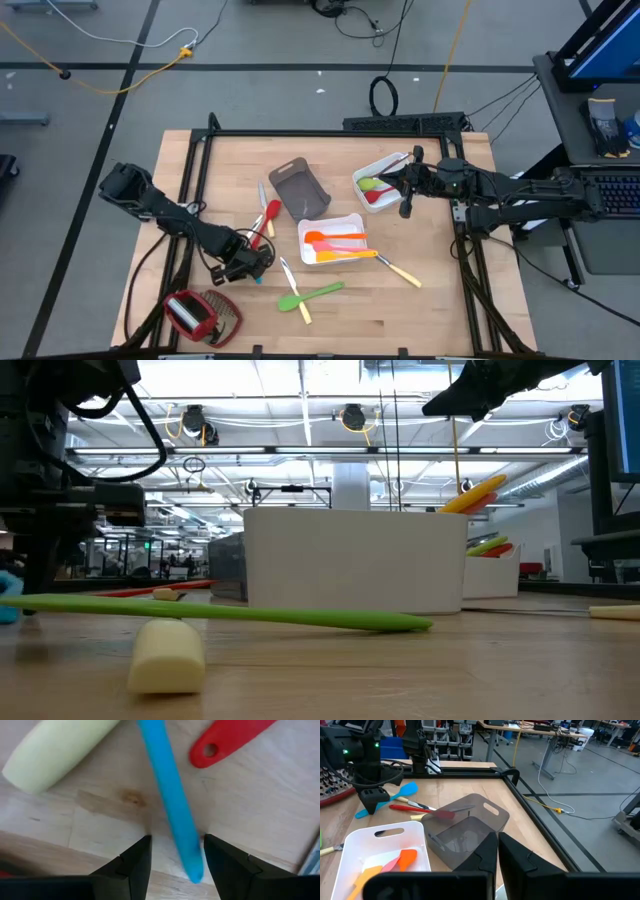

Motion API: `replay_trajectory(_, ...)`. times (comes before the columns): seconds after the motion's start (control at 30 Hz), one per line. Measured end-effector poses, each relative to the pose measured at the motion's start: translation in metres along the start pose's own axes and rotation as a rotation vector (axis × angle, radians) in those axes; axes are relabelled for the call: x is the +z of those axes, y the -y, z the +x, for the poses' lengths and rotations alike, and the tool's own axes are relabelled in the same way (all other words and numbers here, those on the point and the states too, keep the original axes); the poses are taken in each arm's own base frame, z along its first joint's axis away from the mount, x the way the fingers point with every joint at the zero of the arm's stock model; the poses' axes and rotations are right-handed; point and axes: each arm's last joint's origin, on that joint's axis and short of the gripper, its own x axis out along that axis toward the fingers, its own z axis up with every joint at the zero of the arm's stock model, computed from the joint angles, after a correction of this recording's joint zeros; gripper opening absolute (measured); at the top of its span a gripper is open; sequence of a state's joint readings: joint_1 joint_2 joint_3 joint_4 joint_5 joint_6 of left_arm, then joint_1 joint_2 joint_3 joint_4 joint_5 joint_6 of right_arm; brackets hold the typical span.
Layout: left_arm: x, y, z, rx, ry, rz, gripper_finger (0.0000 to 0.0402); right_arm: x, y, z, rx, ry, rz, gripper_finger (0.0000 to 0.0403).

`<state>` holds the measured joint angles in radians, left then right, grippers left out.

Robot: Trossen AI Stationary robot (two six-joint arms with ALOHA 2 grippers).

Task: Pick & Place Kitchen Items
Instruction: Put the blue spatula into bottom white bin

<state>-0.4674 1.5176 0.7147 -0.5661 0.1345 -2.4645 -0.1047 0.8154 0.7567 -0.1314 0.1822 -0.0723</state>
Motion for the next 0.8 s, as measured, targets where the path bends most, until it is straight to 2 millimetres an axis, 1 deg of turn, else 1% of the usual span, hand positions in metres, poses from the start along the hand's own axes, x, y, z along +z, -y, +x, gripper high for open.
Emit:
replay_trajectory(0.23,-0.001,0.004,0.011,0.017,0.015,0.035,0.0186,0.0,0.0,0.0,0.0,0.0,0.0,0.0008)
replay_trajectory(0.33,-0.001,0.003,0.013,0.022,0.016,0.073,0.0181,0.0,0.0,0.0,0.0,-0.001,0.0,0.0008)
replay_trajectory(0.43,-0.001,0.003,0.013,0.024,0.017,0.103,0.0152,0.0,0.0,0.0,0.0,-0.001,0.0,0.0008)
replay_trajectory(0.67,-0.003,-0.002,0.012,0.03,0.027,0.117,0.004,-0.001,0.0,0.0,0.0,-0.007,0.005,0.0008)
replay_trajectory(0.7,-0.003,-0.003,0.012,0.029,0.031,0.115,0.0031,-0.001,0.0,0.0,0.0,-0.01,0.004,0.0008)
replay_trajectory(0.8,-0.005,-0.006,0.013,0.027,0.052,0.099,0.0029,-0.001,0.0,0.0,0.001,-0.012,0.003,0.0008)
